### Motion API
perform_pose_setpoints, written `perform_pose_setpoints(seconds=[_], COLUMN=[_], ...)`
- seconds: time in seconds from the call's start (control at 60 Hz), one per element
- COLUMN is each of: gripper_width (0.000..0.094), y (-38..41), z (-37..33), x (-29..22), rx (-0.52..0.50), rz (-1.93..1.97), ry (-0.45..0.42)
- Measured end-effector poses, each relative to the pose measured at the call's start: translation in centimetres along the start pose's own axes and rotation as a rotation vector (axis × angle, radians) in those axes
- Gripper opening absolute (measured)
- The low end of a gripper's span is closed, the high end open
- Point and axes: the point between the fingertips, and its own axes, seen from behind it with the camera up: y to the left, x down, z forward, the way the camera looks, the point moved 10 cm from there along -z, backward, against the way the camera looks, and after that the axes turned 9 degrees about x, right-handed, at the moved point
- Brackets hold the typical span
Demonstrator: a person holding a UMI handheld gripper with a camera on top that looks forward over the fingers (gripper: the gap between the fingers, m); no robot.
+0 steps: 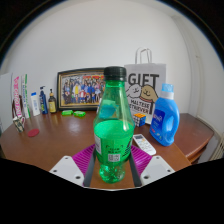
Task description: Pour water
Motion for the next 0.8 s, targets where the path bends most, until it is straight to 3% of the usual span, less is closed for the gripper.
perform_pose_setpoints(seconds=[0.033, 0.133, 0.283, 0.533, 0.8], gripper_width=[0.0525, 0.0487, 0.0358, 0.0355, 0.0354], y=[-0.2, -0.1, -0.1, 1.5, 9.6], z=[0.2, 0.2, 0.4, -0.1, -1.4], x=[0.0, 0.0, 0.0, -2.8, -12.0], rx=[0.010, 0.011, 0.035, 0.111, 0.221], rz=[0.003, 0.029, 0.018, -0.100, -0.432], ry=[-0.009, -0.019, -0.042, -0.064, -0.164])
